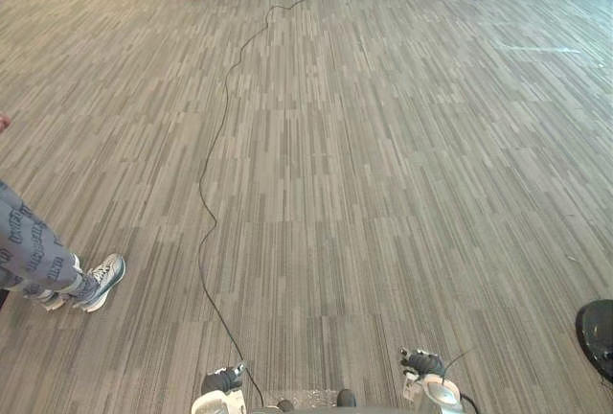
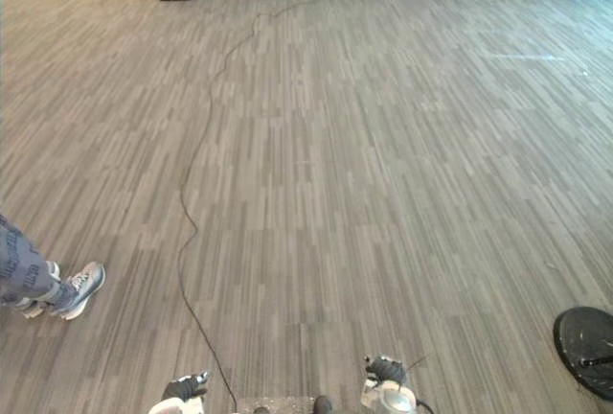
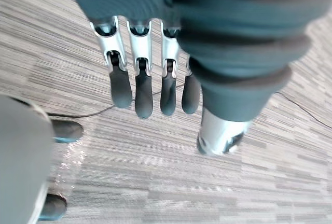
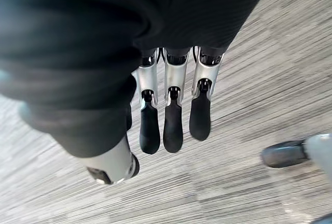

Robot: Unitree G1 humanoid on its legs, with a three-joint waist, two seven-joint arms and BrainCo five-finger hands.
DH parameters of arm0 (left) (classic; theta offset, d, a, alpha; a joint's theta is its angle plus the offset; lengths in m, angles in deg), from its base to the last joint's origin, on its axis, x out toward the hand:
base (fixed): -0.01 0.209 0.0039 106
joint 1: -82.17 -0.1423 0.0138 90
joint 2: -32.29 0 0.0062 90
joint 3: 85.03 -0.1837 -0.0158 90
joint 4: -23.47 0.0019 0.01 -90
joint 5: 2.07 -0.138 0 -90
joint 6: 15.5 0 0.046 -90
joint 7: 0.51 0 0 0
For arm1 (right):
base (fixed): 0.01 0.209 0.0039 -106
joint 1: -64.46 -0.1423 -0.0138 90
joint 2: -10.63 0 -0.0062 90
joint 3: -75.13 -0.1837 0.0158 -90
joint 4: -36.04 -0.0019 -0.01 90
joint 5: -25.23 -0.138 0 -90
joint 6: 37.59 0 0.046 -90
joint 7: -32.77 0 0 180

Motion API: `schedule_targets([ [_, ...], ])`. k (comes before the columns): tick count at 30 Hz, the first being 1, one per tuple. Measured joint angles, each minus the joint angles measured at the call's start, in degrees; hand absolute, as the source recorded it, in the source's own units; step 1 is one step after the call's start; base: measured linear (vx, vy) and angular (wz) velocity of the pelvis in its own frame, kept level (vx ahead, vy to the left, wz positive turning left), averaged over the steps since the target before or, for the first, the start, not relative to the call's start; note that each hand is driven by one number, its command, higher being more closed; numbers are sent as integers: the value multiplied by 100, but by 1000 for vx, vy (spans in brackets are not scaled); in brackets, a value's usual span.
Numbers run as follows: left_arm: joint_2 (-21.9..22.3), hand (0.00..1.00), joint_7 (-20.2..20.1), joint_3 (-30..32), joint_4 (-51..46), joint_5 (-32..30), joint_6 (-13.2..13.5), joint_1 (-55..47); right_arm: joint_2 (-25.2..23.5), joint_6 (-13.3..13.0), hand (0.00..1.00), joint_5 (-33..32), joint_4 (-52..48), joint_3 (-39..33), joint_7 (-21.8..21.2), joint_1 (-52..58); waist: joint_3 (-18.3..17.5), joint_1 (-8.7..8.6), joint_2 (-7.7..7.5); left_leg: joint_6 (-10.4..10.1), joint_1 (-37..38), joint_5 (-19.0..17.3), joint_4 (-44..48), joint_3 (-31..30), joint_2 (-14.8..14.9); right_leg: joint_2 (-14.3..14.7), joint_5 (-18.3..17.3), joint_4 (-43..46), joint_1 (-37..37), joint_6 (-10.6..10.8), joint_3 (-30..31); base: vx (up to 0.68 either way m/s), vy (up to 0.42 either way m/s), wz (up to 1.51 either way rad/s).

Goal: Pick up cushions and gather them together orderly.

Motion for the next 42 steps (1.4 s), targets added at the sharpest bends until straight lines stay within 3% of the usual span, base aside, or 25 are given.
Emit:
schedule_targets([
  [14,28,0,-95,-36,70,-103,0,38,-85,112,0,-70,189,-502,-43,82,-7,-4,-10,-20,51,152,-286,-121,-9,18,-4,-140,44,23,-136,15,-23,5],
  [39,-63,0,-98,-213,183,-216,-7,70,-122,106,0,-282,194,-439,-125,106,-77,0,-89,-22,40,151,-285,-138,7,22,-6,-161,52,26,-164,-13,-12,0],
  [42,-34,0,-98,-87,92,-216,-32,91,-125,105,0,-295,129,-438,-125,77,-53,19,-91,-67,-83,120,-192,-4,53,36,-187,269,-235,0,-111,-18,-17,-13],
])
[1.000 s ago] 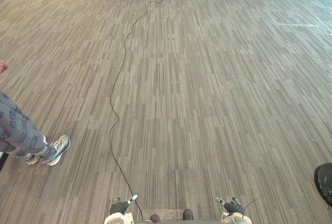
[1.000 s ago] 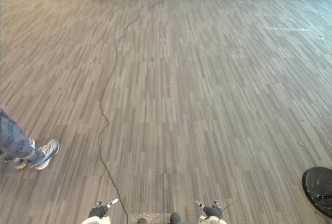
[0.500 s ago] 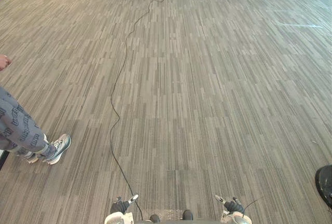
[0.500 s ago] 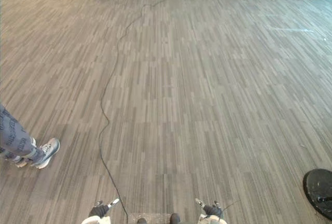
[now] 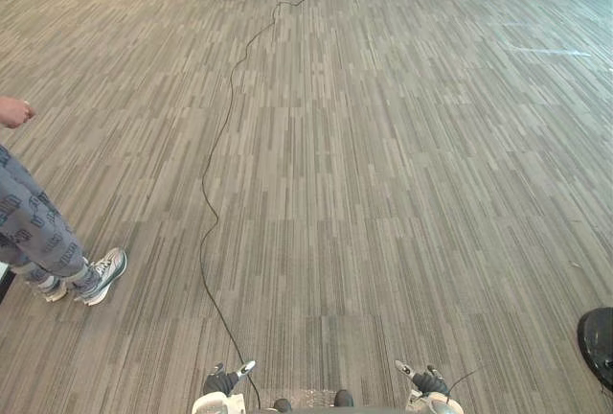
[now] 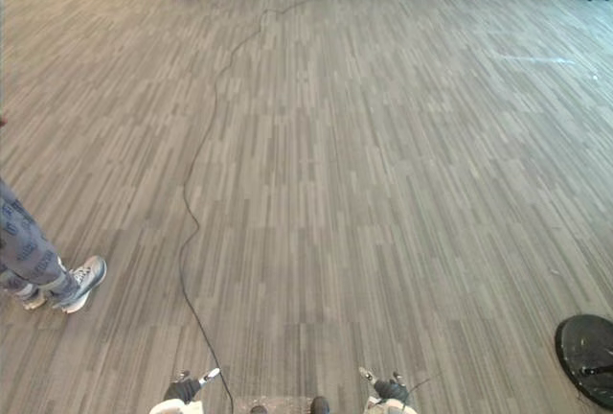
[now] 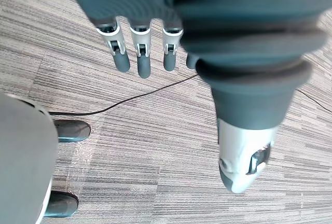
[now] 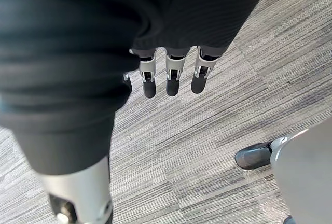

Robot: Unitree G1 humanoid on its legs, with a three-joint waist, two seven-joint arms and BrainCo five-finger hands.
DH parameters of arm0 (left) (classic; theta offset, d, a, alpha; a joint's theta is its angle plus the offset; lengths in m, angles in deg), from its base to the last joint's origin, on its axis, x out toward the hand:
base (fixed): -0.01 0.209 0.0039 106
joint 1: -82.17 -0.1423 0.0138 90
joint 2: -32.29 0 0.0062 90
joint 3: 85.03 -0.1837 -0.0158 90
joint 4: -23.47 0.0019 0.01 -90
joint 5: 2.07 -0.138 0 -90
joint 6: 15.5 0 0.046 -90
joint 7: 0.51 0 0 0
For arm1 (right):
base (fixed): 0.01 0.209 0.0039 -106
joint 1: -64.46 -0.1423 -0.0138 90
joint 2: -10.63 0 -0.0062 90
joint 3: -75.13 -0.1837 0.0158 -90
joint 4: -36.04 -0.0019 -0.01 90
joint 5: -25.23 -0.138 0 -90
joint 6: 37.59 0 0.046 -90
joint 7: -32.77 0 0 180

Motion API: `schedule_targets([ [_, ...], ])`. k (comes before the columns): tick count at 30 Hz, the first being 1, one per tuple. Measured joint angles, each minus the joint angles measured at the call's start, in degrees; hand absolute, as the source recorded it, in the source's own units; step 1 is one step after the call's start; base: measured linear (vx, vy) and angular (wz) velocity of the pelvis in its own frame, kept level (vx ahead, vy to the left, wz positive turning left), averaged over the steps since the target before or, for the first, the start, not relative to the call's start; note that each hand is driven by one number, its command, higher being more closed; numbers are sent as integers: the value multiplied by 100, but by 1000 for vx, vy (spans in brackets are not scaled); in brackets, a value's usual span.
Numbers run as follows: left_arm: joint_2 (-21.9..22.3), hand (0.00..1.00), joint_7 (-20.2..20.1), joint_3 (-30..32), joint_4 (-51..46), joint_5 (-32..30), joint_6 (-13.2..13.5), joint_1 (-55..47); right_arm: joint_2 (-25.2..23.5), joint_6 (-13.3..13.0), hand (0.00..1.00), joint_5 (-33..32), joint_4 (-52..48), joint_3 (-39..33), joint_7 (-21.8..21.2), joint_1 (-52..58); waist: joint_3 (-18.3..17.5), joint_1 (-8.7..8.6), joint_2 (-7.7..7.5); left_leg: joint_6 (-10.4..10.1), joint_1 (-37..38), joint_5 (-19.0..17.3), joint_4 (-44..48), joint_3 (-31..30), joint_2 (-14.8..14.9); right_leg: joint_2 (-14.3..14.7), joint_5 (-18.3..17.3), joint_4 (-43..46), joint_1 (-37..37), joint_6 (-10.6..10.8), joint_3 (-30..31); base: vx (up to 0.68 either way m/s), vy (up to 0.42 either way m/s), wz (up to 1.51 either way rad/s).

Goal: Pick up cushions and gather them together orderly.

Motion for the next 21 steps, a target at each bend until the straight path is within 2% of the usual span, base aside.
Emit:
schedule_targets([
  [2,16,0,2,170,-83,0,-31,14,-53,-12,0,-55,-82,0,1,-5,90,3,-44,-45,-196,-153,300,44,28,-24,-252,489,-281,-27,20,-37,-50,-9],
  [3,18,0,2,351,-231,3,-62,27,-101,-28,0,-170,-237,-1,1,35,216,37,-111,-66,-491,-506,999,96,101,-39,-510,956,-483,-64,54,-80,-95,-11],
  [4,32,0,3,426,-332,11,-66,27,-103,-55,0,-196,-256,1,2,44,258,83,-117,-65,-750,-781,1546,119,203,-20,-676,1155,-598,-75,57,-95,-117,-10],
  [6,85,0,0,578,-398,10,-69,67,-89,-66,0,-277,-416,22,21,141,305,104,-65,-85,-1383,-1168,2999,218,514,60,-898,1373,-692,-207,-29,-23,-84,14],
  [9,137,0,1,672,-659,69,-52,126,-40,-86,0,-292,-454,185,117,185,453,180,-51,-20,-2267,-1251,4712,349,967,63,-1005,1355,-479,-299,-74,65,-15,10],
  [11,152,0,0,667,-683,173,-49,138,-7,-87,0,-390,-456,232,127,181,458,177,-49,-96,-2519,-1298,4575,395,1078,-16,-1100,1333,-323,-310,-104,196,61,16],
  [13,179,0,2,669,-718,357,5,128,6,-89,0,-390,-458,237,133,162,448,239,-46,-52,-2698,-1229,3973,626,1050,-172,-1190,1195,-143,-186,-50,284,146,2],
  [15,210,0,9,674,-755,592,82,128,4,-90,0,-390,-458,304,164,66,442,297,-47,-60,-2933,-899,3294,718,916,-367,-1278,1010,-3,-43,41,375,216,-20],
  [16,243,0,15,680,-773,713,132,111,0,-91,0,-390,-456,400,175,-8,429,338,-36,-90,-3012,-603,2761,767,862,-468,-1367,922,48,73,131,437,308,-46],
  [17,260,0,11,693,-778,814,184,63,-30,-90,0,-388,-453,431,170,-13,422,391,-27,-23,-3041,-280,2538,780,854,-538,-1506,893,92,144,234,565,425,-60],
  [18,248,0,9,715,-779,838,187,38,-98,-89,0,-388,-453,449,170,-20,350,457,-112,123,-3046,-9,2658,818,788,-668,-1640,897,123,204,350,521,387,-59],
  [19,166,0,5,793,-775,839,188,15,-230,-83,0,-380,-435,436,170,61,146,515,-340,170,-3046,-329,2824,1017,582,-922,-1685,980,160,289,418,745,393,-47],
  [20,121,0,12,805,-762,832,177,36,-333,-84,0,-375,-438,421,147,80,71,520,-473,301,-2971,-536,2935,1106,463,-1088,-1584,1371,22,472,456,658,292,-29],
  [21,97,0,14,803,-727,821,173,39,-399,-82,0,-376,-437,413,141,88,77,517,-502,355,-2804,-686,2972,1125,392,-1157,-1485,1921,-96,627,533,784,348,-7],
])
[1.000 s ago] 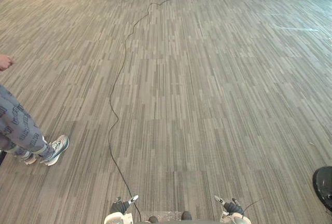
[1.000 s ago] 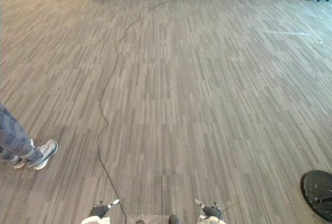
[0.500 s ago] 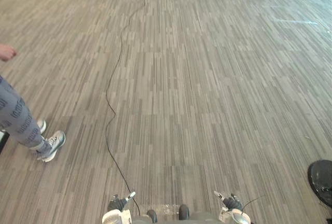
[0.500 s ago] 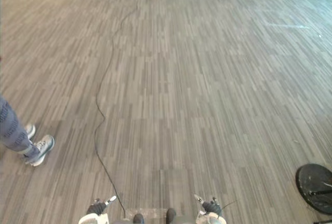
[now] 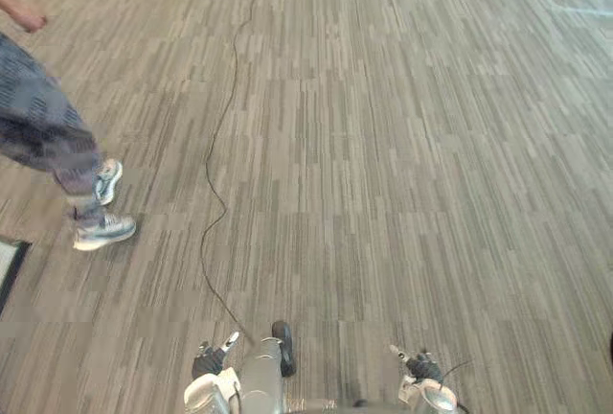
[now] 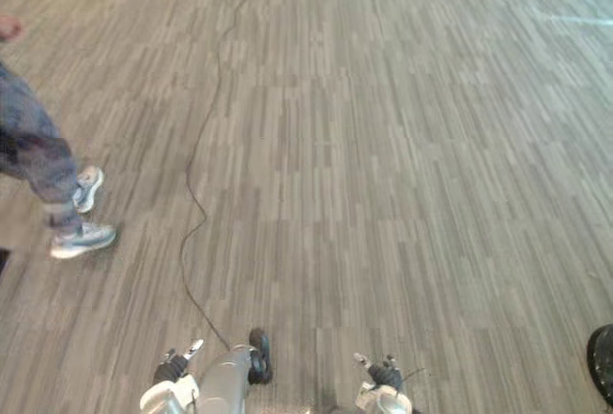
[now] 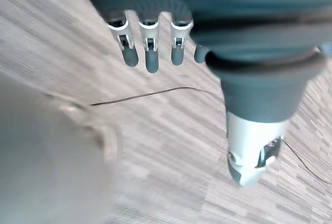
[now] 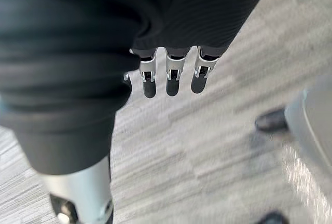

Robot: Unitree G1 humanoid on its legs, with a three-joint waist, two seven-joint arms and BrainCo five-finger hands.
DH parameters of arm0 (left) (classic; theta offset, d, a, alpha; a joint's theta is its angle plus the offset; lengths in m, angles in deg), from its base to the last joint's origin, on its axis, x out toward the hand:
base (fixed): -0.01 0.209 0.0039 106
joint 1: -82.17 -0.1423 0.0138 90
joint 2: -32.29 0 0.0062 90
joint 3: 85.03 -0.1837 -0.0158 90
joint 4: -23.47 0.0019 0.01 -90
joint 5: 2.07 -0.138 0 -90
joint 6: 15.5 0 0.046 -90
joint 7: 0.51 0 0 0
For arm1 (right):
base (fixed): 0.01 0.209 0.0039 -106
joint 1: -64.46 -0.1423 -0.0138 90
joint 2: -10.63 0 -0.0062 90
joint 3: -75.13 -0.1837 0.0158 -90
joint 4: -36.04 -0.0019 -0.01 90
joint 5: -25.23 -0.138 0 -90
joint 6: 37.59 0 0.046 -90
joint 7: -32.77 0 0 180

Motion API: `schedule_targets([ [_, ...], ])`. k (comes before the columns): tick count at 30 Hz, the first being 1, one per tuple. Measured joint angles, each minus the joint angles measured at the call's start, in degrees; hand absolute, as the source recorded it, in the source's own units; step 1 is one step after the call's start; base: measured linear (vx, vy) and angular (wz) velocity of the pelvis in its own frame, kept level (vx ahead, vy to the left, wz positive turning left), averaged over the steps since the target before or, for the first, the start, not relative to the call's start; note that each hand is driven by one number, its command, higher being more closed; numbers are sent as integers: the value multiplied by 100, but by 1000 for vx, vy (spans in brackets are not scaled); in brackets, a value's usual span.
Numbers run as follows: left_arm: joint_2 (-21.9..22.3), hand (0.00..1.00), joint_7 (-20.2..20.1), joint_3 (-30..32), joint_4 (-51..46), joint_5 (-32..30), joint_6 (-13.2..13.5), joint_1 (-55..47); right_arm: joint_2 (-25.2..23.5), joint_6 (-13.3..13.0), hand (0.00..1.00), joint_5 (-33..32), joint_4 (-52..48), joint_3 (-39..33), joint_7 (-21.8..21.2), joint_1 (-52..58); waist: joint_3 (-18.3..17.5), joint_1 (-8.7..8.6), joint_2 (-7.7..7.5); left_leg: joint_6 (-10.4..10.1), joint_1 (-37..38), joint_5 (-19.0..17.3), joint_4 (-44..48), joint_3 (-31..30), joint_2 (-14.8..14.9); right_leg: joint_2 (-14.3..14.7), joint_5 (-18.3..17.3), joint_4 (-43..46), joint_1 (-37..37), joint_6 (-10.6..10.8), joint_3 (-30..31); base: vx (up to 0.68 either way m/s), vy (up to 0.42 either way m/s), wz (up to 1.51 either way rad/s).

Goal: Pick up cushions and gather them together orderly.

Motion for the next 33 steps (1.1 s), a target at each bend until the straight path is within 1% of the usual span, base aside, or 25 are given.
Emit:
schedule_targets([
  [2,-88,0,2,-141,101,-45,-47,51,-34,-13,0,1,-41,-22,-36,21,25,-99,-38,96,764,-277,-248,-43,-267,-47,656,2110,-554,319,298,629,285,18],
  [3,-90,0,-2,-196,134,-98,-67,77,-24,-21,0,3,-51,-17,-46,12,45,-118,-26,103,1109,-366,-386,-61,-335,-18,791,3025,-818,442,363,580,204,17],
  [5,-19,0,-2,-298,148,-265,-127,179,-32,-33,0,14,-278,-1,-100,13,121,-177,87,120,1940,-504,-818,-79,-414,125,808,4425,-1539,355,236,523,148,-4],
  [6,48,0,-5,-305,153,-268,-134,219,-35,-56,0,19,-404,-1,-129,-20,156,-244,152,66,2284,-560,-1074,-86,-409,188,739,4633,-1876,241,68,513,125,-10],
  [8,170,0,-13,-308,171,-269,-140,349,-48,-97,0,83,-529,-9,-157,-82,201,-331,188,-14,2793,-618,-1469,-105,-407,264,544,4454,-2530,122,-373,577,73,3],
  [10,269,0,-22,-371,280,-270,-152,546,21,-140,0,234,-624,-31,-159,-152,253,-422,196,-56,3300,-665,-1760,-173,-380,317,422,3542,-3041,-98,-945,570,-11,25],
  [11,315,0,-22,-500,311,-271,-151,609,116,-138,0,236,-591,-33,-165,-215,321,-490,254,-56,3594,-665,-1839,-239,-312,372,501,2672,-3088,-279,-1260,621,-85,51],
  [13,277,0,-30,-707,373,-272,-138,628,211,-131,0,257,-437,-18,-168,-272,345,-595,266,-58,3847,-665,-1889,-528,-275,572,1046,1092,-3071,-561,-1398,652,-140,62],
  [14,236,0,-38,-742,380,-290,-135,598,263,-107,0,357,-284,-14,-164,-278,377,-602,227,-62,4117,-664,-1949,-748,-322,723,1850,443,-3019,-899,-1253,575,-161,44],
  [15,270,0,-41,-732,414,-300,-138,588,316,-95,0,412,-213,-10,-178,-313,381,-642,276,-67,4254,-667,-1978,-857,-258,821,2114,596,-3024,-1007,-1121,857,-237,25],
  [16,373,0,-49,-650,506,-325,-148,574,510,-61,0,464,-209,-20,-170,-426,415,-604,618,-447,4245,-439,-1846,-991,54,912,1684,980,-3043,-1065,-1313,839,-264,17],
  [17,399,0,-87,-572,504,-386,-153,600,529,-34,0,464,-213,-55,-156,-456,466,-641,701,-689,4100,-122,-1471,-1161,118,950,1361,1178,-3017,-1104,-1381,822,-272,6],
  [18,421,0,-113,-465,486,-405,-153,627,534,-24,0,468,-230,-89,-163,-465,477,-638,723,-590,3916,66,-1034,-1246,159,973,1192,1235,-2958,-1145,-1383,687,-251,0],
  [19,422,0,-122,-255,485,-438,-186,602,527,-16,0,466,-228,-90,-163,-467,511,-629,776,-511,3420,632,233,-1451,291,1088,970,1109,-2633,-1186,-1356,684,-195,-23],
  [20,398,0,-126,-129,448,-494,-195,539,504,14,0,456,-213,-74,-150,-458,544,-573,810,-661,2875,678,1658,-1596,502,1258,854,810,-2106,-1246,-1289,670,-170,-27],
  [22,416,0,-125,-28,321,-498,-198,495,340,36,0,447,-211,38,-140,-428,613,-513,702,-745,2158,180,3145,-1502,796,1395,778,332,-1158,-1355,-1153,614,-130,-24],
  [23,416,0,-135,-40,157,-498,-192,491,238,39,0,446,-206,79,-140,-418,600,-474,604,-685,1732,-36,3372,-1394,846,1396,744,59,-694,-1399,-1071,566,-114,-18],
  [25,416,0,-147,-75,5,-489,-145,492,116,37,0,434,-219,160,-140,-431,534,-332,510,-543,928,-325,3169,-1177,876,1390,596,-427,-102,-1321,-824,520,-48,-43],
  [26,416,0,-147,-89,-52,-482,-117,493,109,37,0,433,-223,201,-144,-448,531,-278,521,-550,593,-416,2872,-1106,888,1413,552,-610,118,-1278,-722,515,11,-60],
  [27,445,0,-144,-93,-108,-479,-106,503,72,37,0,433,-224,187,-143,-457,520,-244,551,-537,375,-458,2378,-1019,859,1383,509,-724,327,-1227,-616,518,72,-56],
  [28,449,0,-143,-91,-150,-471,-92,496,48,43,0,431,-224,183,-139,-471,551,-200,497,-524,210,-451,1463,-847,716,1274,425,-843,605,-1137,-440,540,129,-60],
  [30,457,0,-146,-129,-158,-403,-16,465,68,42,0,435,-225,189,-139,-476,523,-175,508,-632,-14,-80,-21,-815,459,1020,105,-982,983,-1022,-73,618,215,-80],
  [31,461,0,-147,-127,-187,-378,-6,430,75,42,0,436,-225,204,-139,-478,507,-166,531,-671,-77,70,-346,-850,459,977,-8,-984,999,-997,50,570,302,-112],
  [32,432,0,-141,-114,-261,-352,19,364,71,51,0,443,-219,224,-139,-447,415,-80,467,-769,-150,709,-401,-921,403,790,-320,-959,1064,-1000,369,599,387,-110],
  [33,349,0,-149,-117,-275,-337,28,323,36,67,0,446,-185,216,-137,-387,256,25,284,-600,-185,884,-205,-868,227,539,-434,-970,1070,-905,566,777,446,-126],
])
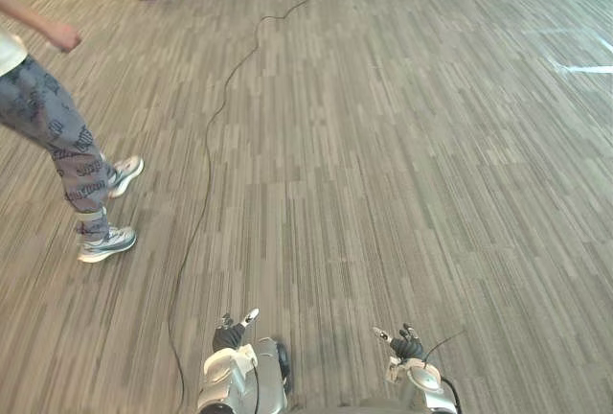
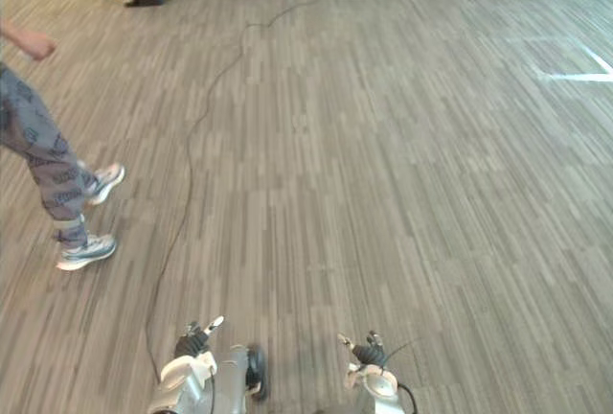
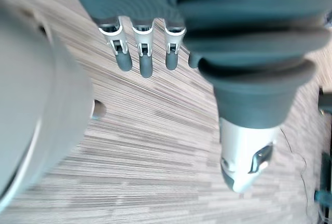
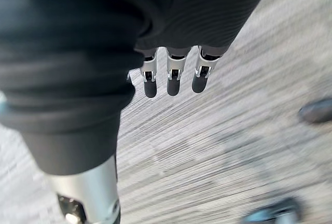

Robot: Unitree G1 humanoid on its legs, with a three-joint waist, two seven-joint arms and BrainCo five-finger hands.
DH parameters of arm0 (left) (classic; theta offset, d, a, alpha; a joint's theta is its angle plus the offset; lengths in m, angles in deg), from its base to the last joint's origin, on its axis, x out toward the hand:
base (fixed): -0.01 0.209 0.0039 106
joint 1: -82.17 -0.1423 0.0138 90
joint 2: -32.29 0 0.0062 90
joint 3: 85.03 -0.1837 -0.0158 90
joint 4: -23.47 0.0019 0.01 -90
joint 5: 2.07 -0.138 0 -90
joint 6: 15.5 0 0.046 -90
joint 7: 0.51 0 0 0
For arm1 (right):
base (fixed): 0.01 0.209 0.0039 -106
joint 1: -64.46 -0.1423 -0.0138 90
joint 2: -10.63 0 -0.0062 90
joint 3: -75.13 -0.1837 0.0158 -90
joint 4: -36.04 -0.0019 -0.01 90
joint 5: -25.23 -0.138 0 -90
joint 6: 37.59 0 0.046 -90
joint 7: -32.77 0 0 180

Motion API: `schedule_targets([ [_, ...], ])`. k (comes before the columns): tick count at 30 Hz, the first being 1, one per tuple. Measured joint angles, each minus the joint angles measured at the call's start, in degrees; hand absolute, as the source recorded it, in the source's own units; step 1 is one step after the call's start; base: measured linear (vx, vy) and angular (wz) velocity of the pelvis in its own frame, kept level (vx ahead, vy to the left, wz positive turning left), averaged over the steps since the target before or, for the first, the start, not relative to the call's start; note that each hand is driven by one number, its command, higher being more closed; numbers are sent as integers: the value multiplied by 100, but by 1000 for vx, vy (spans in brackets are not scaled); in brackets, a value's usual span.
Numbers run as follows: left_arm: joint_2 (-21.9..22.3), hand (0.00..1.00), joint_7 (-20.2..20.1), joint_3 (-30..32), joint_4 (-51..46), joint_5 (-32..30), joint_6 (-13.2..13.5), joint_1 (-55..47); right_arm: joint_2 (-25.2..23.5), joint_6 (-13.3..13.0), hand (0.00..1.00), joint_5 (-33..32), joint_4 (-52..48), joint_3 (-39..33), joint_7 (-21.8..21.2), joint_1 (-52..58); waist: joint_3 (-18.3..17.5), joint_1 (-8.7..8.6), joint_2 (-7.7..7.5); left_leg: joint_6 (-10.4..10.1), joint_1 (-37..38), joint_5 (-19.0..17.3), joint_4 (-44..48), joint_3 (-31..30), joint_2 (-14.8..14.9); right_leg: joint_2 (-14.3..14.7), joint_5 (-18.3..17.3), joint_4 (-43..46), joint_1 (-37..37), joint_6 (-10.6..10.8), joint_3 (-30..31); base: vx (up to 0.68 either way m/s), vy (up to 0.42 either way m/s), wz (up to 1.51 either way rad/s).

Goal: Pick up cushions and gather them together orderly.

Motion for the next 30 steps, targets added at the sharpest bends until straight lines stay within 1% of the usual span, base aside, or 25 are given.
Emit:
schedule_targets([
  [1,-112,0,-5,42,12,45,-10,6,-61,6,0,10,75,-18,-12,70,-137,-16,-212,234,16,-467,325,208,-103,-200,42,383,-140,188,200,824,444,-87],
  [2,-123,0,8,122,41,87,-25,3,-85,5,0,9,73,-19,-7,134,-177,-24,-274,348,102,-675,533,271,-136,-259,169,986,-348,413,345,714,342,-76],
  [3,-208,0,9,84,118,100,-21,3,-88,12,0,16,151,-5,-15,185,-195,-5,-383,415,398,-862,533,440,-188,-265,435,2006,-686,826,528,545,291,-54],
  [4,-271,0,10,36,203,97,-30,14,-87,17,0,14,196,-10,-13,184,-183,-44,-431,483,650,-965,430,488,-251,-249,834,2830,-984,1110,559,515,262,-57],
  [5,-331,0,14,-54,345,87,-67,30,-73,9,0,17,196,-10,-18,189,-148,-155,-393,512,1161,-1121,208,529,-300,-183,1113,4030,-1460,1356,481,719,323,-53],
  [6,-326,0,24,-95,450,83,-106,23,-69,6,0,19,191,-9,-25,201,-105,-241,-349,526,1668,-1154,-47,562,-338,-162,1080,4714,-1815,1305,280,677,286,-58],
  [7,-314,0,22,-165,486,78,-124,13,-63,0,0,20,136,-9,-35,212,-73,-280,-297,537,2006,-1161,-232,606,-334,-147,1036,4971,-2066,1222,127,624,240,-72],
  [8,-289,0,20,-252,535,71,-159,42,-47,-41,0,30,44,-7,-57,204,-49,-304,-169,579,2477,-1196,-568,707,-311,-118,958,5102,-2493,1085,-196,370,137,-63],
  [9,-255,0,18,-250,538,70,-166,54,-43,-63,0,30,-19,-12,-60,211,-58,-321,-134,582,2698,-1252,-731,717,-293,-91,914,5076,-2709,1033,-396,488,159,-56],
  [10,-208,0,17,-251,540,67,-164,115,-32,-111,0,29,-77,-30,-65,217,-56,-368,-103,444,3073,-1434,-1017,730,-253,-53,809,4876,-3114,977,-798,516,117,-38],
  [12,-221,0,7,-278,694,10,-173,242,20,-140,0,18,-42,-49,-88,157,-15,-386,-165,335,3579,-1518,-1364,894,-267,-12,702,3978,-3543,749,-1286,541,58,-25],
  [13,-225,0,9,-436,777,-32,-174,248,83,-150,0,17,-39,-102,-94,155,-17,-456,-160,336,3810,-1518,-1476,925,-260,12,865,3039,-3692,536,-1653,544,-26,12],
  [14,-235,0,0,-598,813,-45,-170,228,134,-139,0,18,-26,-206,-108,142,-15,-551,-160,336,3956,-1518,-1561,835,-275,82,1250,2084,-3774,359,-1773,552,-54,27],
  [15,-241,0,-5,-650,842,-47,-169,214,163,-130,0,19,-12,-237,-111,145,-15,-587,-159,335,4051,-1517,-1617,768,-298,133,1466,1681,-3772,302,-1768,599,-96,49],
  [16,-237,0,-21,-688,907,-89,-171,147,269,-88,0,20,106,-246,-116,208,-4,-644,-145,334,4298,-1517,-1692,548,-354,225,2308,1227,-3741,17,-1644,785,-161,32],
  [17,-126,0,-38,-638,958,-146,-171,95,387,-83,0,6,178,-334,-138,172,-10,-678,102,197,4447,-1419,-1640,419,-160,361,2280,1523,-3704,-144,-1757,663,-139,18],
  [18,-92,0,-49,-605,970,-161,-166,81,411,-83,0,13,175,-358,-131,153,-38,-658,169,48,4431,-1313,-1590,381,-90,370,2177,1609,-3706,-196,-1780,657,-161,-3],
  [19,-68,0,-94,-519,983,-215,-174,83,438,-75,0,18,174,-391,-133,82,12,-660,284,-57,4270,-925,-1151,158,-5,405,1842,1853,-3694,-236,-1843,509,-185,-3],
  [20,-41,0,-113,-388,968,-273,-173,119,449,-63,0,20,166,-432,-147,81,43,-676,336,39,3892,-561,-250,-50,93,465,1602,1833,-3501,-275,-1896,771,-285,-3],
  [21,-22,0,-108,-325,949,-282,-180,106,466,-62,0,17,163,-431,-145,81,71,-678,395,14,3528,-223,622,-214,227,519,1538,1689,-3281,-309,-1839,751,-239,-25],
  [22,18,0,-115,-158,810,-315,-178,56,494,-44,0,14,158,-415,-123,68,119,-627,512,-108,2883,-245,2193,-417,481,750,1471,1355,-2836,-374,-1728,613,-146,-52],
  [24,-37,0,-103,-115,608,-341,-169,50,419,-33,0,-15,156,-243,-112,59,210,-542,422,-216,2240,-599,3573,-387,678,954,1376,936,-2051,-509,-1475,551,-73,-71],
  [26,-112,0,-87,-128,362,-340,-141,-11,238,-35,0,-28,139,-85,-110,65,220,-462,227,-110,1587,-899,3719,-150,686,982,1162,526,-1334,-559,-1100,536,-49,-84],
  [28,-87,0,-89,-131,202,-314,-128,-19,207,-20,0,-39,49,40,-112,104,197,-367,200,13,957,-1093,3249,93,652,999,943,293,-912,-580,-701,517,37,-94],
  [30,-65,0,-81,-130,154,-292,-99,-57,200,3,0,-32,-48,21,-109,158,154,-289,248,24,625,-1135,2104,275,501,917,807,144,-581,-523,-351,472,128,-97],
])
